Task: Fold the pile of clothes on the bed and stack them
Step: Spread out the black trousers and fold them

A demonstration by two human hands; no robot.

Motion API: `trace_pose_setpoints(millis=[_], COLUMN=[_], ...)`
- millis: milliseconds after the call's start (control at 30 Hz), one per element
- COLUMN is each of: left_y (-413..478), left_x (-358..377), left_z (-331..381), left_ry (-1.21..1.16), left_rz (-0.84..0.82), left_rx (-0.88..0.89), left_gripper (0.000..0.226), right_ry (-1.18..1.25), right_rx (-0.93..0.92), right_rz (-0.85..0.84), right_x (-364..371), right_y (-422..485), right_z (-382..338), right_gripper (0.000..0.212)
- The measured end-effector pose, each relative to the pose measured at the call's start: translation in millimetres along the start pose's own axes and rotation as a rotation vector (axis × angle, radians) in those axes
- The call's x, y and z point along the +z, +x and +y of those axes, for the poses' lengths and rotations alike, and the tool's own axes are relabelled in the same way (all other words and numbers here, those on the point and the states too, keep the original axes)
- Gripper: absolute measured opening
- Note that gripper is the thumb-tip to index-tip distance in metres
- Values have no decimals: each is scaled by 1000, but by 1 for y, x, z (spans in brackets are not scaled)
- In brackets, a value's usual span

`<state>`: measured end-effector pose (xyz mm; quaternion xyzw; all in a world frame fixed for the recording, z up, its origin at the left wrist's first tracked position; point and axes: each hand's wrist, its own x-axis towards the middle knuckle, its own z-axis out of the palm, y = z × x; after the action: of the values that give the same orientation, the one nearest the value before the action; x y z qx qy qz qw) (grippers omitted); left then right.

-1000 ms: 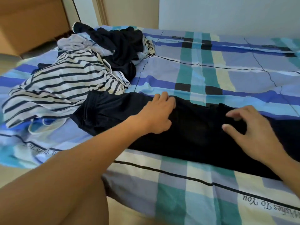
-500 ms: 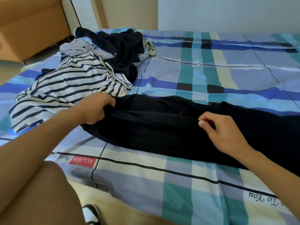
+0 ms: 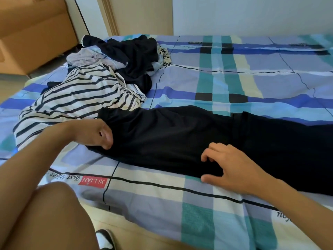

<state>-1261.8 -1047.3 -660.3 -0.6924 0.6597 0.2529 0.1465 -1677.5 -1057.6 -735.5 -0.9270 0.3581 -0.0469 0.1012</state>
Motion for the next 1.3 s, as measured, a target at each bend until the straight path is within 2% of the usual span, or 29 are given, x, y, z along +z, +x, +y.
trace_pose_setpoints(millis=[33, 67, 133, 167, 233, 300, 400, 467, 533, 600, 667, 733, 800, 867, 933, 967, 1033, 1100, 1167, 1233, 1300], left_y=[4, 10, 22, 27, 35, 41, 44, 43, 38, 33, 19, 3, -7, -8, -4, 0, 3, 7, 8, 9, 11], left_x=[0, 0, 2, 4, 9, 12, 11, 8, 4, -5, -16, -29, -37, -35, -26, -19, -5, 7, 19, 29, 36], left_z=[-2, -4, -11, -12, -14, -13, -7, -3, 4, 14, 35, 73, 122, 171, 215, 233, 259, 277, 283, 287, 286], left_ry=[-42, -64, -38, -29, -91, -157, -211, -323, -447, -555, -753, -1039, -1243, -1334, -1313, -1291, -1291, -1283, -1238, -1123, -961], left_rz=[131, 282, 512, 547, 471, 384, 370, 391, 443, 506, 509, 436, 343, 233, 100, 45, -48, -166, -207, -90, 134], left_rx=[-21, -65, -187, -264, -435, -501, -463, -469, -462, -431, -334, -170, 23, 213, 379, 438, 494, 572, 674, 780, 853], left_gripper=[4, 7, 30, 47, 82, 99, 73, 61, 51, 43, 37, 28, 25, 41, 59, 60, 61, 64, 61, 51, 44], right_ry=[13, 48, 91, 113, 175, 236, 220, -25, -158, -94, 2, 222, 606, 1009, 1221, 1294, 1358, 1251, 1136, 1070, 1090], right_rx=[8, 10, -1, -20, -61, -71, 51, 269, 504, 598, 567, 517, 425, 306, 299, 344, 472, 606, 709, 762, 789], right_rz=[30, 67, 92, 78, 26, 25, 255, 364, 170, -72, -126, 4, 181, 268, 341, 374, 383, 352, 367, 432, 517], right_x=[1, 1, 2, 1, -3, -9, -12, -6, 1, 8, 8, -5, -28, -48, -68, -76, -88, -93, -94, -100, -112], right_y=[0, 0, 0, 0, -1, -1, 1, 2, 1, -2, -3, -1, 1, 2, 0, -4, -15, -31, -42, -54, -69], right_z=[0, 1, 2, 3, 1, -4, -10, -7, -2, 7, 8, 1, -15, -31, -36, -33, -16, 7, 24, 38, 55], right_gripper=[31, 24, 16, 14, 14, 18, 20, 41, 71, 86, 92, 89, 81, 68, 65, 68, 66, 54, 42, 27, 22])
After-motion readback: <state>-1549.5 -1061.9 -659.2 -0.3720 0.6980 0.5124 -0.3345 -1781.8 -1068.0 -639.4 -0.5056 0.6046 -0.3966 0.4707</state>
